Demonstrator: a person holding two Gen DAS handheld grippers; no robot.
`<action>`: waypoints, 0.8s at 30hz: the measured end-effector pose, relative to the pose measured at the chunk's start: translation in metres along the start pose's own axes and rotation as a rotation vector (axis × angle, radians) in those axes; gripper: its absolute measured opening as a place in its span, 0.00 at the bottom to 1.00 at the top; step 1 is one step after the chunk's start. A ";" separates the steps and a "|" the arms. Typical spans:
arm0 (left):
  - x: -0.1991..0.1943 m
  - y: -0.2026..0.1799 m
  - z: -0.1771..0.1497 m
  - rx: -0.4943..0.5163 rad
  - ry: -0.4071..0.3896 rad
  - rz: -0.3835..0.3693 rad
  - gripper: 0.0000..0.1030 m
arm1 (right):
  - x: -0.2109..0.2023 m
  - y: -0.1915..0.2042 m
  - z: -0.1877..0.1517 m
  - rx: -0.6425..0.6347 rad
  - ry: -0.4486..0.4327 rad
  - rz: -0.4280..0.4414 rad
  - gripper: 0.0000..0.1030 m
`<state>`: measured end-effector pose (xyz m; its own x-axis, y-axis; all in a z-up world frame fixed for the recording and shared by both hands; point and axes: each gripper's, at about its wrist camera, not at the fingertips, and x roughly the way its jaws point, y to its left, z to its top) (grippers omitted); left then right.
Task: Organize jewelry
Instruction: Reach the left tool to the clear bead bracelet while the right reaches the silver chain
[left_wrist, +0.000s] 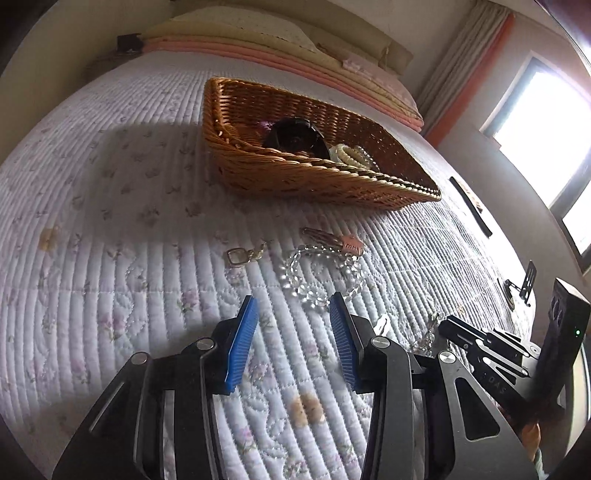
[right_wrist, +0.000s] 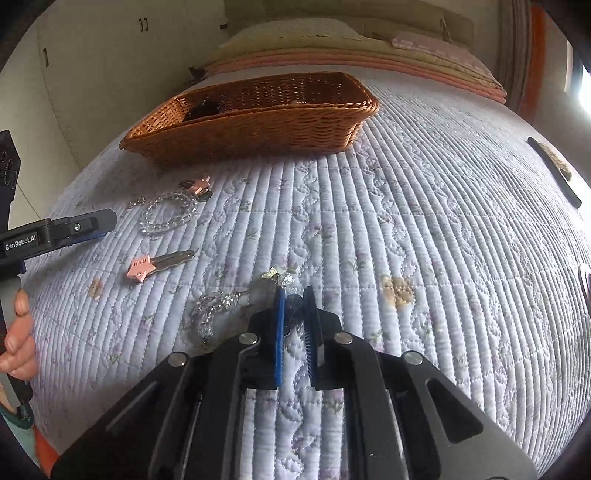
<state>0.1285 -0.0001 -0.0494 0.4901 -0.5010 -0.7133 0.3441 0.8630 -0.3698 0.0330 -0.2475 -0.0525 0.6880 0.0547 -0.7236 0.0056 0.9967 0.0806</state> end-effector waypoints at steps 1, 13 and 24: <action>0.006 -0.004 0.004 0.009 0.007 0.016 0.37 | 0.001 -0.001 0.001 0.001 0.000 0.001 0.08; 0.045 -0.029 0.021 0.115 0.026 0.175 0.33 | 0.011 -0.004 0.012 -0.003 -0.001 0.032 0.08; 0.018 -0.015 0.006 0.102 0.008 0.160 0.06 | 0.010 -0.004 0.013 -0.006 -0.020 0.061 0.08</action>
<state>0.1369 -0.0230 -0.0532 0.5391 -0.3567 -0.7630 0.3416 0.9206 -0.1891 0.0491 -0.2521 -0.0511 0.7013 0.1138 -0.7037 -0.0410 0.9920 0.1197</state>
